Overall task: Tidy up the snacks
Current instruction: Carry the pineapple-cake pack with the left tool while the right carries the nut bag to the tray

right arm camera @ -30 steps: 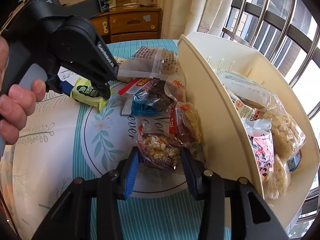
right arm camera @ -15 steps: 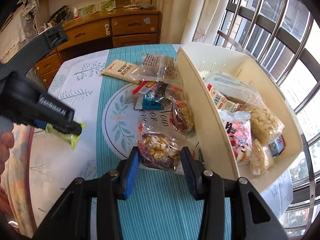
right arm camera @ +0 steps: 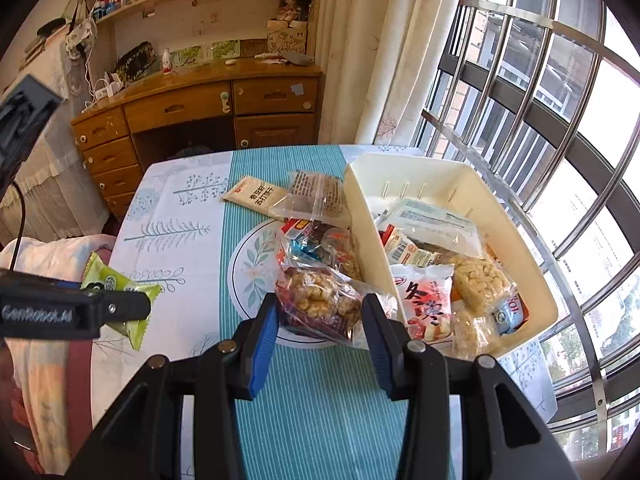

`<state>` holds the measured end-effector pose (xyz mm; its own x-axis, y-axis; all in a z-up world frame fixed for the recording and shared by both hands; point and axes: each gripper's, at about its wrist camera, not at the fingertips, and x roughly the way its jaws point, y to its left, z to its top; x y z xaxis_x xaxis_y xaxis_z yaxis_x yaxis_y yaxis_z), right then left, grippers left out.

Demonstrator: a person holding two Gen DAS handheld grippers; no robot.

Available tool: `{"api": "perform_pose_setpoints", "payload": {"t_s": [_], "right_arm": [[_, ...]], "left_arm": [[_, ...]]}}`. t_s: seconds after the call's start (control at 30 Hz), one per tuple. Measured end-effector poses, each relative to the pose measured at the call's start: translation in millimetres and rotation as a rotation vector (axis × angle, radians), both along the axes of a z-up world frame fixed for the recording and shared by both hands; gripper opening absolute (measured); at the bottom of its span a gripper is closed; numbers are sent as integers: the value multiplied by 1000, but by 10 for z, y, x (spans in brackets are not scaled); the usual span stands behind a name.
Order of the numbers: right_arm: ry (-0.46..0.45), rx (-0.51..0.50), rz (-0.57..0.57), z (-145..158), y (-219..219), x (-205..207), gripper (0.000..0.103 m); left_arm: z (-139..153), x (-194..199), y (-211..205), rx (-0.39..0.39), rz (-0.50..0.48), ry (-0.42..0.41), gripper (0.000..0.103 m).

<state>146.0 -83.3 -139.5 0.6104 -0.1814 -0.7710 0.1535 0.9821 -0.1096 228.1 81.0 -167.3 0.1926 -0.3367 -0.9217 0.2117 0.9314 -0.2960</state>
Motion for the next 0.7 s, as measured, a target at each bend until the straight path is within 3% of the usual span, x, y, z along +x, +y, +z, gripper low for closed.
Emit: {"api": "perform_pose_setpoints", "payload": {"t_s": [0.27, 0.7], "right_arm": [[-46, 56, 66, 203, -444, -44, 42], [-96, 101, 199, 430, -1317, -16, 43]], "left_arm": [[368, -365, -311, -166, 95, -149, 49], [718, -447, -1261, -199, 166, -296, 49]]}}
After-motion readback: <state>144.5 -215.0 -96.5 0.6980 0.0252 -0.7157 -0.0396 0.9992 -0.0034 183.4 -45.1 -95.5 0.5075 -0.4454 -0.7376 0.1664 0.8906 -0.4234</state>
